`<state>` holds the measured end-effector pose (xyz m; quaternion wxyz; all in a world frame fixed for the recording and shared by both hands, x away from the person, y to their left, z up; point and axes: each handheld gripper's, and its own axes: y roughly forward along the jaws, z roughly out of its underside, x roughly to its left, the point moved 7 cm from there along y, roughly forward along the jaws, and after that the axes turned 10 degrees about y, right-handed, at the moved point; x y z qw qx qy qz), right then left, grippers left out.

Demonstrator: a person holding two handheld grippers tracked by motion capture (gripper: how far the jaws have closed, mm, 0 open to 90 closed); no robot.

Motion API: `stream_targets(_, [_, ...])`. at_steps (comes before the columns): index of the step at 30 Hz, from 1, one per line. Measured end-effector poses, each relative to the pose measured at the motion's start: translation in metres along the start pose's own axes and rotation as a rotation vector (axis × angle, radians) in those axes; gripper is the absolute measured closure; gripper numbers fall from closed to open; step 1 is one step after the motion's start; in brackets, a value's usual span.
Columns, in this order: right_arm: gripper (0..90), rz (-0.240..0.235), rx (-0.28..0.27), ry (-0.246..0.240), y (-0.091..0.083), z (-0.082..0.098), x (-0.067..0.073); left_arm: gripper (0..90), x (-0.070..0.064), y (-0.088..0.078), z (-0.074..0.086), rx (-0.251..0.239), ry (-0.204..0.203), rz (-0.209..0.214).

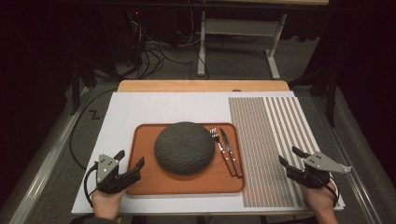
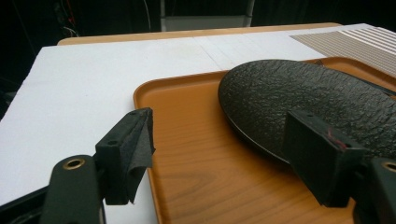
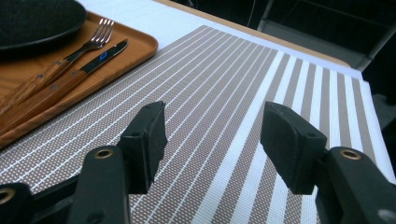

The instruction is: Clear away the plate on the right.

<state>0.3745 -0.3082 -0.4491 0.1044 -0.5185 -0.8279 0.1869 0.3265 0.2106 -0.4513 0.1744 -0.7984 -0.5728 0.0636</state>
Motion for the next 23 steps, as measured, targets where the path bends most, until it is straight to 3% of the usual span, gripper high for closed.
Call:
stream_targets(4, [42.0,-0.005,-0.014,0.065,-0.004,0.002,-0.008,25.9,0.002,-0.001,0.001,0.002,-0.003,-0.006])
stream_targets(12, [41.2,-0.006,-0.019,0.142,-0.008,0.009,-0.019,25.8,0.007,0.000,0.003,0.011,-0.018,-0.011])
stream_targets(18, [39.7,-0.018,-0.020,0.187,-0.007,0.012,-0.024,25.5,0.009,0.000,0.004,0.020,-0.024,-0.010])
stream_targets(23, [39.6,-0.027,-0.014,0.184,-0.005,0.013,-0.023,25.5,0.008,0.000,0.005,0.024,-0.023,-0.010])
